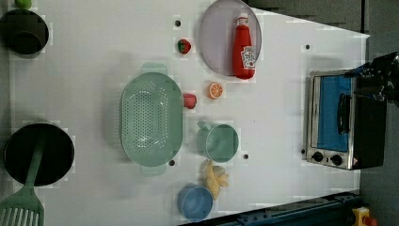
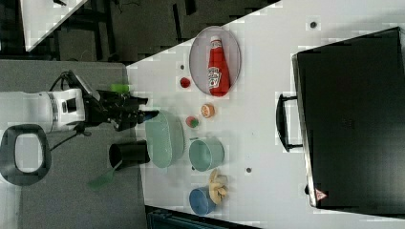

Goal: Pick ketchup from plate and place it on table.

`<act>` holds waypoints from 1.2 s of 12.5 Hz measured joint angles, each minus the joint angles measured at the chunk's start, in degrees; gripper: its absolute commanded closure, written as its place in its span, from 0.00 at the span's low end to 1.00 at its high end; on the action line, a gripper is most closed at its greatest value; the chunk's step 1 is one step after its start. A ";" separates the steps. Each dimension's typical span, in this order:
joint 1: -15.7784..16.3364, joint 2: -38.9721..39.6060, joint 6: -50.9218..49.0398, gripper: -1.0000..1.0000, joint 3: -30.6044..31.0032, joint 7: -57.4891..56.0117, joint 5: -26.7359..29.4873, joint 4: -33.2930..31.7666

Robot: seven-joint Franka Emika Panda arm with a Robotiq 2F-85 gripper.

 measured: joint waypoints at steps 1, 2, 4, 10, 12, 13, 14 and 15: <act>-1.72 -3.12 -4.15 0.21 1.63 0.01 0.03 -3.64; -2.88 -7.07 -7.76 0.10 2.66 0.01 0.17 -7.33; -3.49 -12.40 -10.45 0.00 3.40 -0.24 0.72 -9.46; -3.75 -4.63 -2.56 0.00 4.88 -9.30 0.79 -2.69; -3.82 2.02 1.94 0.00 5.10 -13.06 0.79 -3.13; -3.82 5.50 3.06 0.00 5.22 -14.70 0.74 -3.25; -3.97 8.53 4.39 0.00 5.46 -16.31 1.00 -3.92; -4.14 11.24 6.02 0.00 5.78 -18.25 0.97 -4.76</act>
